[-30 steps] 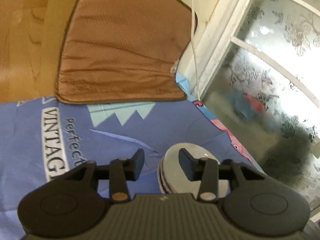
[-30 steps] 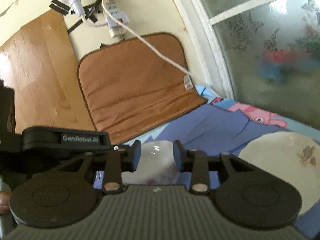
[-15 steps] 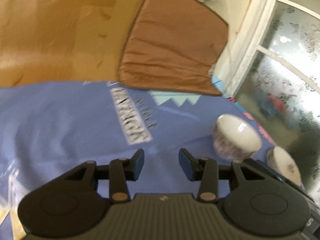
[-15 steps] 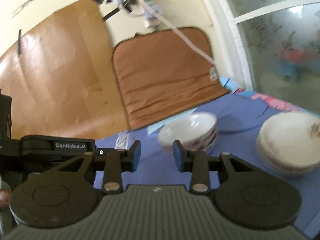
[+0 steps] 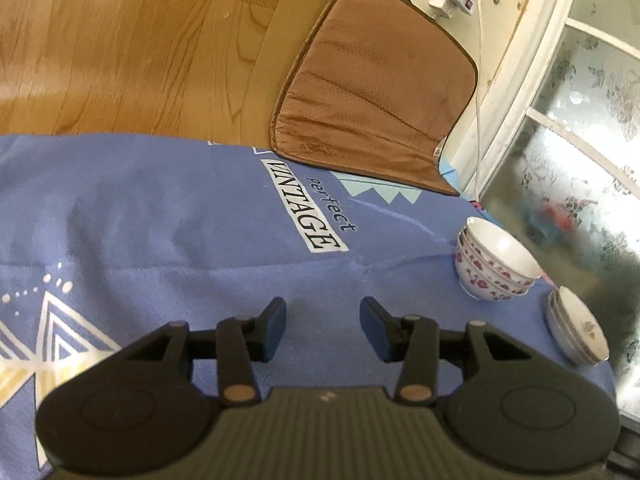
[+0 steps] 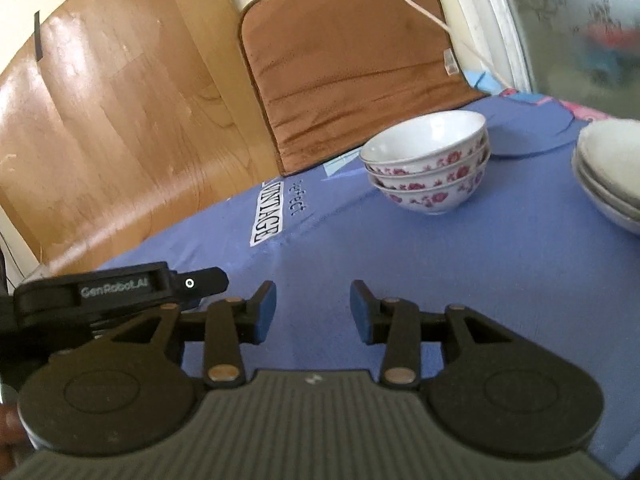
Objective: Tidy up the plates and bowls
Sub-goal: 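Open both grippers and pull them back from the bowl stack, then move both open grippers toward the white floral plate stack, then close the left gripper on the plate stack rim while the right gripper grips the opposite rim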
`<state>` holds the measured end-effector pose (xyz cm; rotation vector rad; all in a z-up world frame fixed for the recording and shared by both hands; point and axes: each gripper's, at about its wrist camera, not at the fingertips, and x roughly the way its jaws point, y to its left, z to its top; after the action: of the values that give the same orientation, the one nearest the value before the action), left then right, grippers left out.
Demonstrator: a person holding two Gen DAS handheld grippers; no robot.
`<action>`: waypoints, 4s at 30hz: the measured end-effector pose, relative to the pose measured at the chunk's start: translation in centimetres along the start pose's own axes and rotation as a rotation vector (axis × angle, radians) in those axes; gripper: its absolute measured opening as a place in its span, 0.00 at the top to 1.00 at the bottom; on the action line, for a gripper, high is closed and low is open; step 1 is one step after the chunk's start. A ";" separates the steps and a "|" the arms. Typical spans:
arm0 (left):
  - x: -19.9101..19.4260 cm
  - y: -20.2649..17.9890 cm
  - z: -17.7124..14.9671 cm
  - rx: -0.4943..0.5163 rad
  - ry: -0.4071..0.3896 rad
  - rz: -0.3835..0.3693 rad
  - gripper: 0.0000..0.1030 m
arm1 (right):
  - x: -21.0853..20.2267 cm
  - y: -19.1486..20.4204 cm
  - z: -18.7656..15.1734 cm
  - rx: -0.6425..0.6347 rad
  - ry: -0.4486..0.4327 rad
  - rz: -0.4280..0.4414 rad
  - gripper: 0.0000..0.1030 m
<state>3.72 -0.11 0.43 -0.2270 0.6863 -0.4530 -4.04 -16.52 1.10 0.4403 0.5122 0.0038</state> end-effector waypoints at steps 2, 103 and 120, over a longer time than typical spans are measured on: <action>0.0 0.2 0.0 -0.014 0.000 -0.009 0.59 | 0.0 0.0 -0.1 0.006 -0.004 -0.005 0.57; 11.7 -9.1 5.9 -0.090 0.345 -0.192 0.53 | 6.2 -12.1 14.5 0.106 0.452 0.036 0.60; 9.2 -18.7 4.9 0.013 0.390 -0.369 0.71 | -2.9 -13.6 15.5 0.145 0.348 0.027 0.75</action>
<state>7.10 -20.60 5.46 -0.2573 1.0280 -0.8689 -0.60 -35.48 8.98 0.5925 0.8523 0.0712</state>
